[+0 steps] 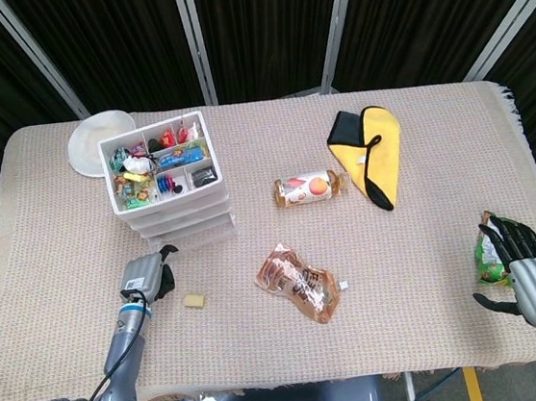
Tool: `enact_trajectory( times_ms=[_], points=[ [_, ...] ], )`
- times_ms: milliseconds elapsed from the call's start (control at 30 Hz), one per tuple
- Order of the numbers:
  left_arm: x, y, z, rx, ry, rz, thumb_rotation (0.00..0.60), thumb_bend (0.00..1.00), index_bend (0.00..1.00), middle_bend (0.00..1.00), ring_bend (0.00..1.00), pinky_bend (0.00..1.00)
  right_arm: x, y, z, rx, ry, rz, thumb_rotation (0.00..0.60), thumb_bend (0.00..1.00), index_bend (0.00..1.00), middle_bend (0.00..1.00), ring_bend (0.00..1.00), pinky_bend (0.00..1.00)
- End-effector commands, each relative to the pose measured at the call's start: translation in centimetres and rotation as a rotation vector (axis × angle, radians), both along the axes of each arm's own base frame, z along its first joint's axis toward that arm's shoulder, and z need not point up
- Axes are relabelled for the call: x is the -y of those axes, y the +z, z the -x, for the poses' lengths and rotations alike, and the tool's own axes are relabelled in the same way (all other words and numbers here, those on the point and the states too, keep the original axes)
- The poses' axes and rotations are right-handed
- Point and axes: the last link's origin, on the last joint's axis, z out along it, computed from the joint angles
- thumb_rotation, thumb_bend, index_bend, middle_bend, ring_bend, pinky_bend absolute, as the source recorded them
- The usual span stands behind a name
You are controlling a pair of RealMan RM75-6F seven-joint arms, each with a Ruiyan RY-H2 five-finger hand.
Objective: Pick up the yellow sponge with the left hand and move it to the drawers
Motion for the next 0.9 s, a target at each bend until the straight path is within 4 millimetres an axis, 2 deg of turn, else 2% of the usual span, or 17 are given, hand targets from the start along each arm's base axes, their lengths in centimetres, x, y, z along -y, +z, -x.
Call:
enact_trajectory(
  times_ms=[33,300,400,467,567,633,900],
  points=[
    [0.5,0.0,0.0,0.004,-0.007,0.010,0.600,1.00,0.26,0.97,0.90,0.68,0.0,0.0,0.0,0.000,0.000,0.000,0.600,0.00,0.08,0.00,0.00,0.00],
    [1.1,0.2,0.1,0.003,-0.032,0.013,0.600,0.99,0.23,0.97,0.90,0.68,0.0,0.0,0.0,-0.001,-0.003,0.000,0.600,0.00,0.08,0.00,0.00,0.00],
    [1.1,0.3,0.1,0.008,-0.036,0.008,0.600,0.82,0.18,0.97,0.90,0.68,0.0,0.0,0.0,0.000,-0.004,0.000,0.600,0.00,0.08,0.00,0.00,0.00],
    [1.1,0.4,0.1,0.012,-0.046,0.002,0.600,0.64,0.15,0.97,0.90,0.67,0.0,0.0,0.0,-0.001,-0.003,0.000,0.600,0.00,0.08,0.00,0.00,0.00],
    [1.1,0.7,-0.1,0.010,-0.074,-0.012,0.600,0.47,0.15,0.97,0.89,0.68,0.0,0.0,0.0,0.000,-0.003,0.000,0.600,0.00,0.08,0.00,0.00,0.00],
    [1.2,0.8,-0.3,0.014,-0.092,-0.020,0.600,0.40,0.15,0.97,0.89,0.67,0.0,0.0,0.0,0.000,-0.004,0.000,0.600,0.00,0.08,0.00,0.00,0.00],
    [2.8,1.7,-1.5,-0.014,-0.259,-0.041,0.600,0.29,0.18,0.97,0.89,0.67,0.0,0.0,0.1,0.001,-0.006,0.003,0.600,0.00,0.08,0.00,0.00,0.00]
  ],
)
